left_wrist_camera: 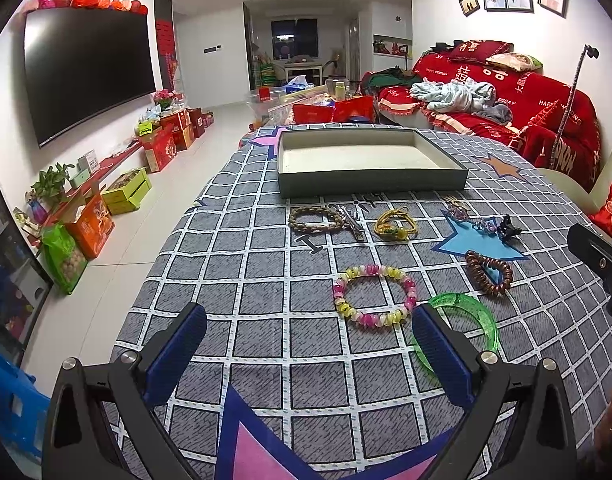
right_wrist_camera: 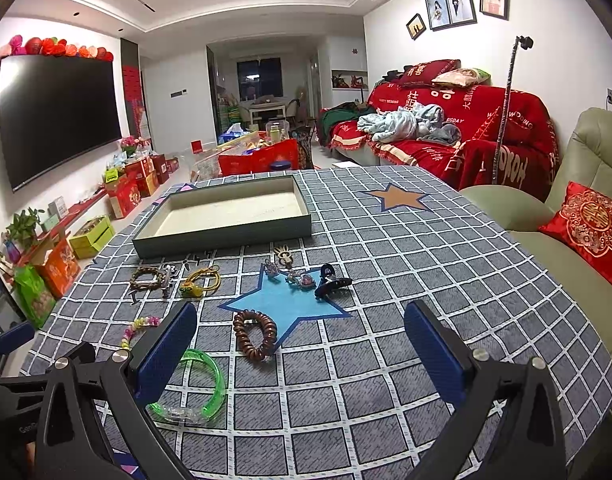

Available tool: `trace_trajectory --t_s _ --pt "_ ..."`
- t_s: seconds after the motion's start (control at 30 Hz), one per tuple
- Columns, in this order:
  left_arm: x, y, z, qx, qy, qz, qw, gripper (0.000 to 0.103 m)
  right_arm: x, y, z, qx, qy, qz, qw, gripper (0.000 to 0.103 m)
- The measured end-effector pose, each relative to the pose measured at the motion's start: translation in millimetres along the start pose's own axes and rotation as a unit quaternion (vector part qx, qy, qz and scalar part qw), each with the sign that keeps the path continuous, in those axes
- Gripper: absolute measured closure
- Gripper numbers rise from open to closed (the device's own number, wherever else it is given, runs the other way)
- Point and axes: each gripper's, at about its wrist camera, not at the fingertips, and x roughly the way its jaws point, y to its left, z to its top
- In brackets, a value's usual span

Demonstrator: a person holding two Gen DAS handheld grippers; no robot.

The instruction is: Organize jewelry

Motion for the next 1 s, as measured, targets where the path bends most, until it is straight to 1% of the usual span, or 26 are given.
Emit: trace_trajectory --t_s 1.0 --pt "-0.1 1.2 -1.4 0.0 0.0 0.001 1.0 0.0 -2.2 -1.3 -1.0 0.001 -0.001 -0.001 1.0 0.0"
